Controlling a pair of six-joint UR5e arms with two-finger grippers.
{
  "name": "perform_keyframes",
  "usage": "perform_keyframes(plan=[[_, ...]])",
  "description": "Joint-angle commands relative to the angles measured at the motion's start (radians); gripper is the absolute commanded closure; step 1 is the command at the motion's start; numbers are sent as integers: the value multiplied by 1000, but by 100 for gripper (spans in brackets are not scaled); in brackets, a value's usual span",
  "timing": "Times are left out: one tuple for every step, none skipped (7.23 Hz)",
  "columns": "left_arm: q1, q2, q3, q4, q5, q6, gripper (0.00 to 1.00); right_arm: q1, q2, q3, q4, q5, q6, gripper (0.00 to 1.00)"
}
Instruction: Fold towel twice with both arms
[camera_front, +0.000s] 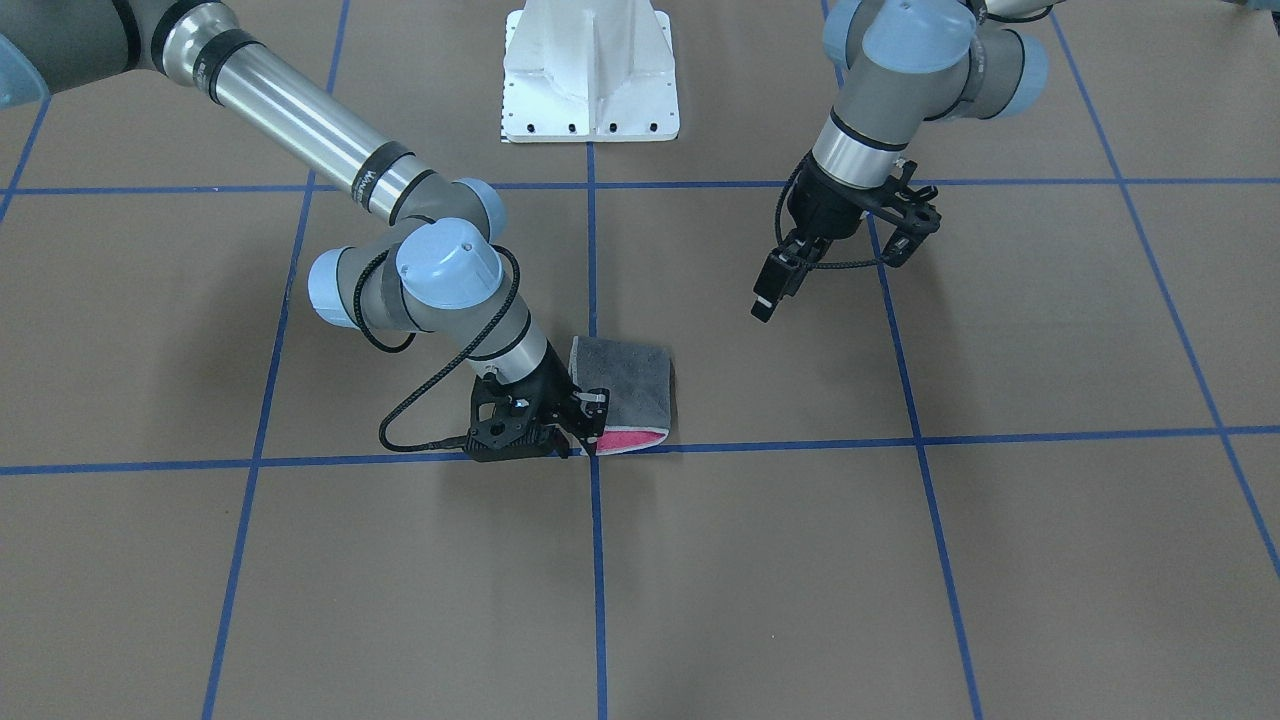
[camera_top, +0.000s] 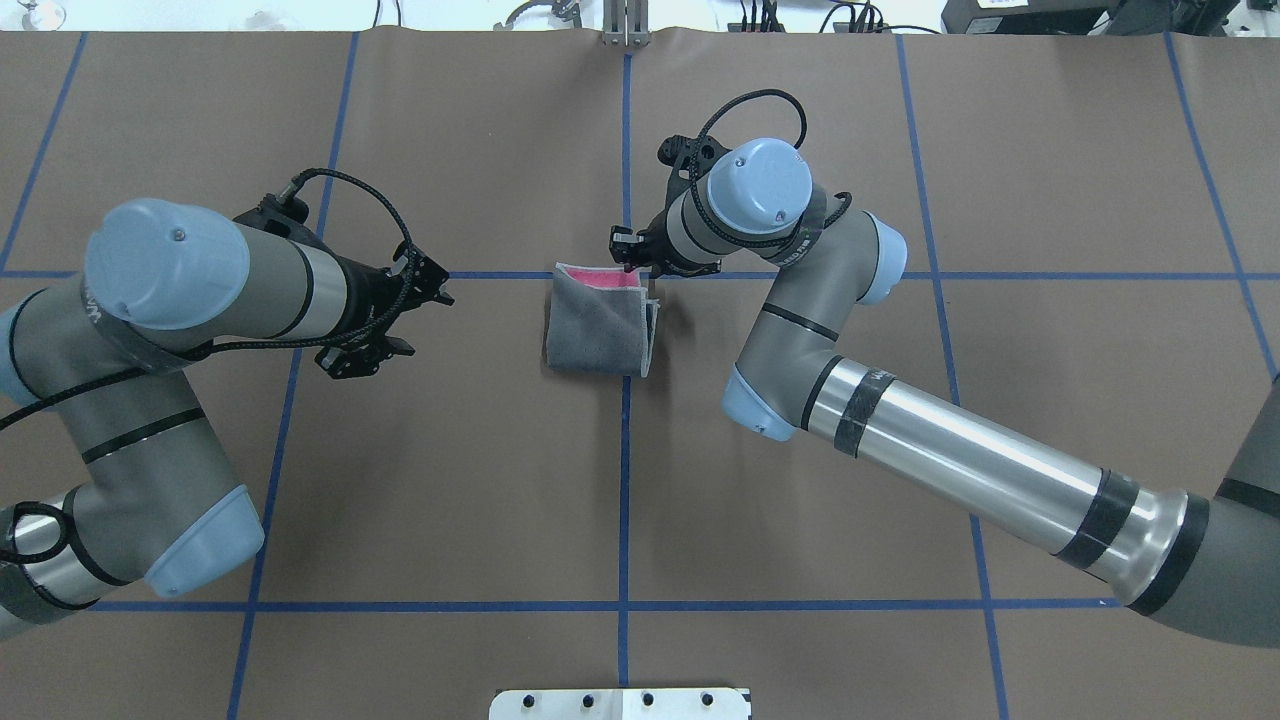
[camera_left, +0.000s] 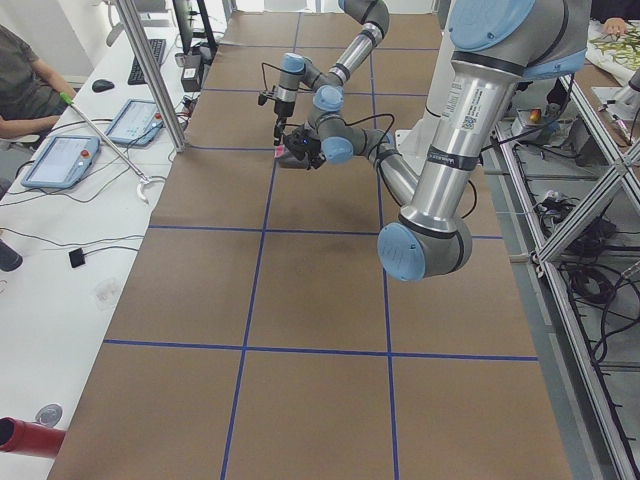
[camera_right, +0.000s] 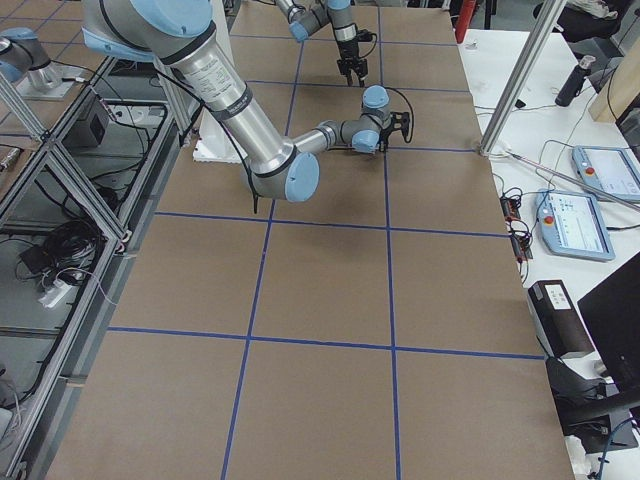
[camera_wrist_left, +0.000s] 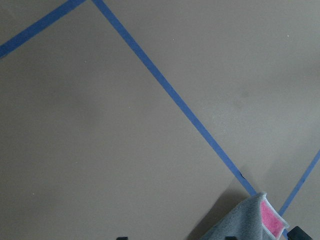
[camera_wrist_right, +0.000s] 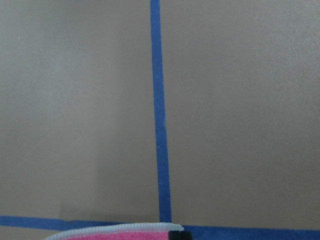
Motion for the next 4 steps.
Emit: perform_keyframes(plan=[[1,0,1,0,0,0,29,0,6,-11,0,0,-1,34],[1,0,1,0,0,0,29,-2,6,-11,1,0,1,36],[1,0,1,0,0,0,29,-2,13,-11,0,0,1,38],[1,0,3,0,0,0,29,-2,18,-13,0,0,1,40]])
